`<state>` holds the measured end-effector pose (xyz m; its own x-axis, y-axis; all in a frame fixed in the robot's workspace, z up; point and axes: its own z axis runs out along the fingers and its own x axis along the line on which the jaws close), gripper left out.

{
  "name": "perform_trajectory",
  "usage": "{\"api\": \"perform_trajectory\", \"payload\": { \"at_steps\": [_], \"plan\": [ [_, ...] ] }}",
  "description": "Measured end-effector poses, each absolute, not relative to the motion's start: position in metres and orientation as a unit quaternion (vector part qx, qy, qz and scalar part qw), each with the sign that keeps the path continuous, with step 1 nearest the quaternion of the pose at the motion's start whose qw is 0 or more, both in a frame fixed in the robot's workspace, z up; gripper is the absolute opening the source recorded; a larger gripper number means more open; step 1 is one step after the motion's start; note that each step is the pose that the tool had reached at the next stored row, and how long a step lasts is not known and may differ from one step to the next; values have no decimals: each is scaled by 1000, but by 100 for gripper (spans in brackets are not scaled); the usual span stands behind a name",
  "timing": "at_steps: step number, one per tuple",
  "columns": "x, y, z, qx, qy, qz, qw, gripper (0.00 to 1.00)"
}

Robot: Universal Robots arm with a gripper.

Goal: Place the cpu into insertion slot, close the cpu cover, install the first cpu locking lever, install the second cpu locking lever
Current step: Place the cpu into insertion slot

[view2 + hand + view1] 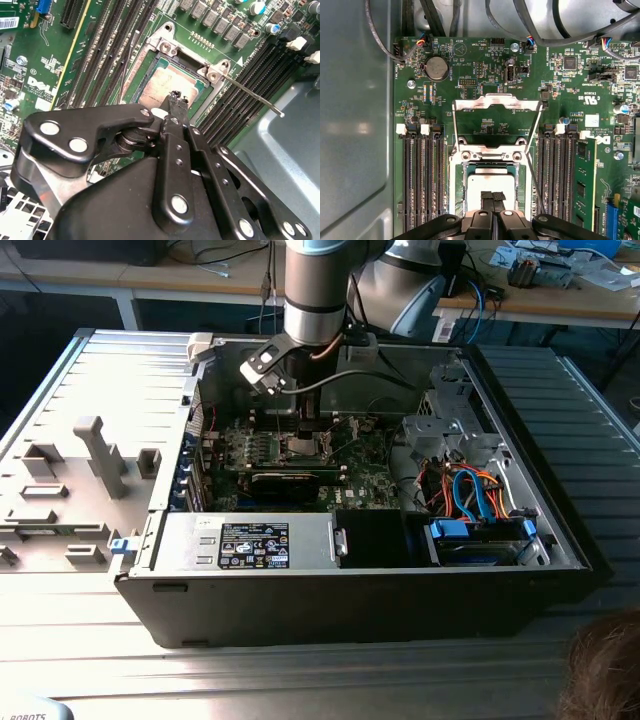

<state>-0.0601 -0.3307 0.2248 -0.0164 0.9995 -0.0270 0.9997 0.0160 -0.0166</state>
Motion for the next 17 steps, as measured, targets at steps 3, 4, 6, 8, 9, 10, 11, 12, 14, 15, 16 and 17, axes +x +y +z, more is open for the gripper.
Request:
{"api": "perform_trajectory", "payload": {
  "at_steps": [3,4,6,8,9,10,11,12,14,15,16,17],
  "plan": [
    [-60,-331,225,701,713,-15,4,11],
    [-60,-331,226,701,713,-15,4,11],
    [-60,-331,226,701,713,-15,4,11],
    [-60,-331,227,701,713,-15,4,11],
    [-60,-331,228,701,713,-15,4,11],
    [-60,-331,228,701,713,-15,4,11],
    [-60,-331,229,701,713,-15,4,11],
    [-60,-331,229,701,713,-15,4,11],
    [-60,-331,232,701,713,-15,4,11],
    [-60,-331,232,701,713,-15,4,11],
    [-60,-331,233,701,713,-15,4,11],
    [-60,-331,235,701,713,-15,4,11]
  ]
}}
